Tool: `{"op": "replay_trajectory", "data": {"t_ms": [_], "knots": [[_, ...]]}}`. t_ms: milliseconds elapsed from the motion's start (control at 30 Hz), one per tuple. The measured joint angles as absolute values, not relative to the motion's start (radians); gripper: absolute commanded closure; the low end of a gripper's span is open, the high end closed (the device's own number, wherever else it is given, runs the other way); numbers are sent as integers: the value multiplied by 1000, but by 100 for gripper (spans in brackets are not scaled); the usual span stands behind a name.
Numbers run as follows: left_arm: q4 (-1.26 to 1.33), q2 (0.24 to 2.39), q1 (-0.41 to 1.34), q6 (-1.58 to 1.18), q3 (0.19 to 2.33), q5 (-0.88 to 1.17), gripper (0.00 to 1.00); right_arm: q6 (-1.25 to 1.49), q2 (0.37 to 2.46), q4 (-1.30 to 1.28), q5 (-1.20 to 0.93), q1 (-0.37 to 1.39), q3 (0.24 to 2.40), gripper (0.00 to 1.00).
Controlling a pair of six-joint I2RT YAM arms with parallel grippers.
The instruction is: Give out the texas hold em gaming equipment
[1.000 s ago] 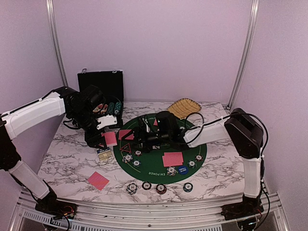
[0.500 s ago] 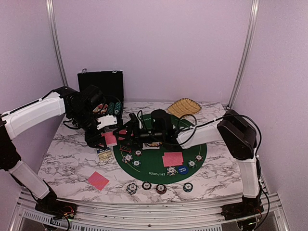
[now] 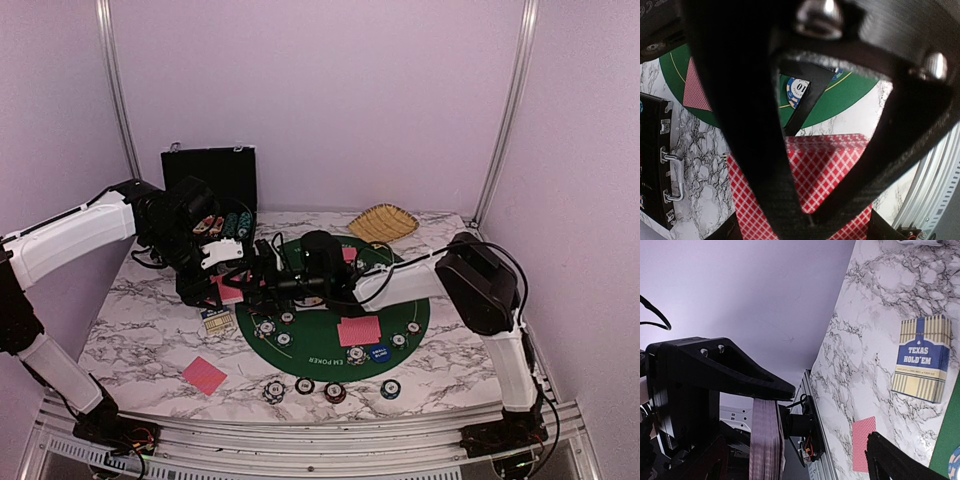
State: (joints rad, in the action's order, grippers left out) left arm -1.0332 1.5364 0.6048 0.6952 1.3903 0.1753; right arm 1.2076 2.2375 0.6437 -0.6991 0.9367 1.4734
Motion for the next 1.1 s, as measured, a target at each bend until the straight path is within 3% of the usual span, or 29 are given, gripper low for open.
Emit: {"op": "replay_trajectory", "data": {"t_ms": [600, 1100], "knots": [[-1034, 1536, 605, 695, 1394, 176, 100, 1310, 2371, 707, -706, 958, 1602, 8], [-1037, 1536, 606, 696, 1394, 176, 100, 1313, 2370, 722, -702, 948, 1588, 19]]}}
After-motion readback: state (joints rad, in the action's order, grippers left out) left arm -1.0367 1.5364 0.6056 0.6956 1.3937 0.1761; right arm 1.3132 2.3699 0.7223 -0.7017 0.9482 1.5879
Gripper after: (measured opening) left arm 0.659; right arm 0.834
